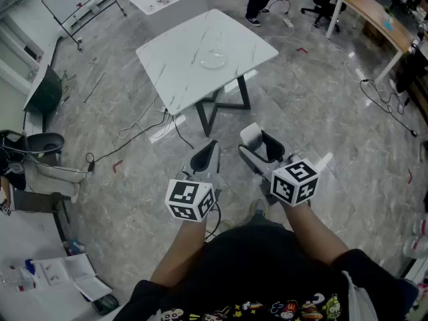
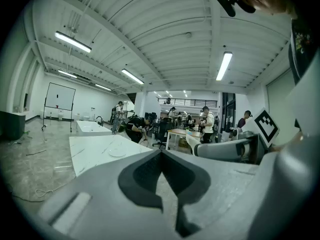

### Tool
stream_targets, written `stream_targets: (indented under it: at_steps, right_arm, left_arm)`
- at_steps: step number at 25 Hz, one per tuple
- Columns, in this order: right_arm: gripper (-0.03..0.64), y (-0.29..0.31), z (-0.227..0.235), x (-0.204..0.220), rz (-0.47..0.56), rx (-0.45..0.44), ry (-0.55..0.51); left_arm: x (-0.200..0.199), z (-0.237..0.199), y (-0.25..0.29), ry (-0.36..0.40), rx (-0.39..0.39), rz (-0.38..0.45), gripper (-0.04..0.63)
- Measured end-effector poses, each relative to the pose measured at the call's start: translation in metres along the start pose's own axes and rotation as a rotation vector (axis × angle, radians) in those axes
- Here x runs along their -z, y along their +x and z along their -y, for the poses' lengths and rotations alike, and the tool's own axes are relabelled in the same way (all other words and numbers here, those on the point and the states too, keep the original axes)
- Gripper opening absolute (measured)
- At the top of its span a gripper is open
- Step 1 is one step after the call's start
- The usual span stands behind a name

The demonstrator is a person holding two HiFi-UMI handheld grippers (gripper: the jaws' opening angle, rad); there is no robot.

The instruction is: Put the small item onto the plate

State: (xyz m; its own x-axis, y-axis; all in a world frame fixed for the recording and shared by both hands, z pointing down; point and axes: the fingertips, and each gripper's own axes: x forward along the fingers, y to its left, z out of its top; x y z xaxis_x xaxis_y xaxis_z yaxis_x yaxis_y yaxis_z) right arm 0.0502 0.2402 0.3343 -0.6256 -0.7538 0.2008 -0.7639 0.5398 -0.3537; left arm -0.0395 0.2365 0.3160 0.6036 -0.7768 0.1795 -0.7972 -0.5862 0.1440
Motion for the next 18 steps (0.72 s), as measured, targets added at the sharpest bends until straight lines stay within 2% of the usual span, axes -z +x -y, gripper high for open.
stream_targets:
  at_steps: [5, 18]
  right_arm:
    - [0.333, 0.003, 0.012, -0.006, 0.002, -0.018, -0.001]
    - [0.334, 0.005, 0.077, -0.022, -0.014, -0.079, -0.008]
  left_arm:
    - [0.002, 0.004, 0.014, 0.0, -0.004, -0.005, 0.0]
    - [0.005, 0.026, 0.082, 0.001, -0.038, -0.027, 0.0]
